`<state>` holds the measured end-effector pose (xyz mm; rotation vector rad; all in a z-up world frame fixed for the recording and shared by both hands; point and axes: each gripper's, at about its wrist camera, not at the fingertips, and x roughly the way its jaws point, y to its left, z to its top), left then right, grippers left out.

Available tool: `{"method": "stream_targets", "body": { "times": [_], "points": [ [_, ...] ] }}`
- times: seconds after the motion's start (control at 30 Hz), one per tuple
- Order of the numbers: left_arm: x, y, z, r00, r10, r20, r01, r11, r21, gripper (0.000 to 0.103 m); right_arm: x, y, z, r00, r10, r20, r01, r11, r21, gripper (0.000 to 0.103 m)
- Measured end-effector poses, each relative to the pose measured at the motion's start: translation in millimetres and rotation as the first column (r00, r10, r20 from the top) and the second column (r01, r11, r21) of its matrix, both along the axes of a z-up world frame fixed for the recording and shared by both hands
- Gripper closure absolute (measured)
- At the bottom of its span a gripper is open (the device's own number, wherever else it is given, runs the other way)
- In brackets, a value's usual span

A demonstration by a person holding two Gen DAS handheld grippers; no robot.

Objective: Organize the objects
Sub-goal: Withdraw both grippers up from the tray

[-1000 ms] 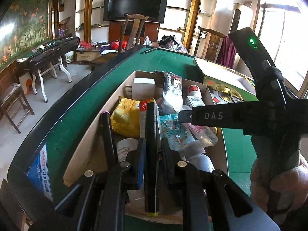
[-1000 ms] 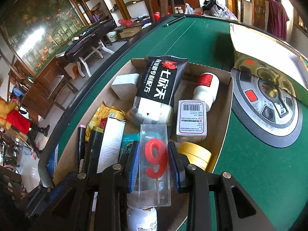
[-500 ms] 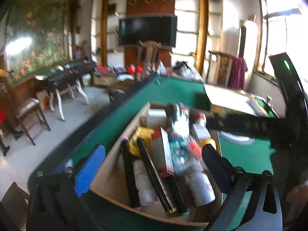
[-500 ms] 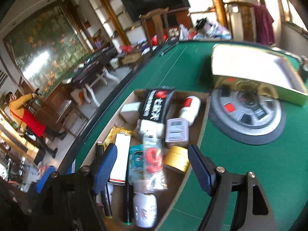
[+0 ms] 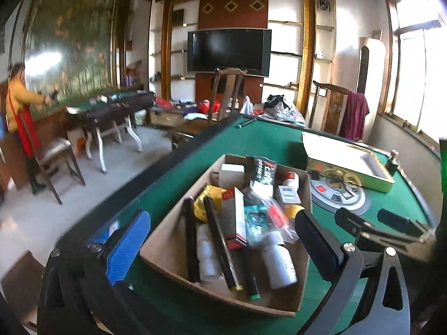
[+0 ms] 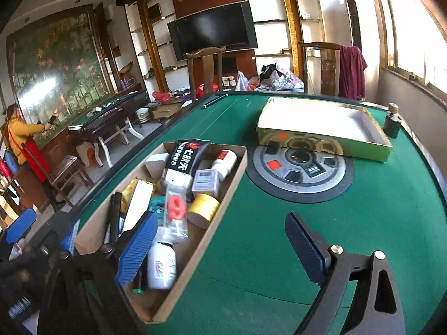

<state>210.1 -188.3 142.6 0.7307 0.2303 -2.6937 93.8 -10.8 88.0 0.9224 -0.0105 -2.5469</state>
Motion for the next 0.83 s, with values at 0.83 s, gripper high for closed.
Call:
{"method": "stream_targets", "body": {
  "times": [0.83],
  "points": [
    [-5.3, -3.5, -8.4, 0.978, 0.192, 0.077, -0.182, 0.976, -0.12, 0.0, 19.8, -16.8, -8.2, 0.998, 0.018, -0.056, -0.011, 0.993, 0.118, 0.004]
  ]
}}
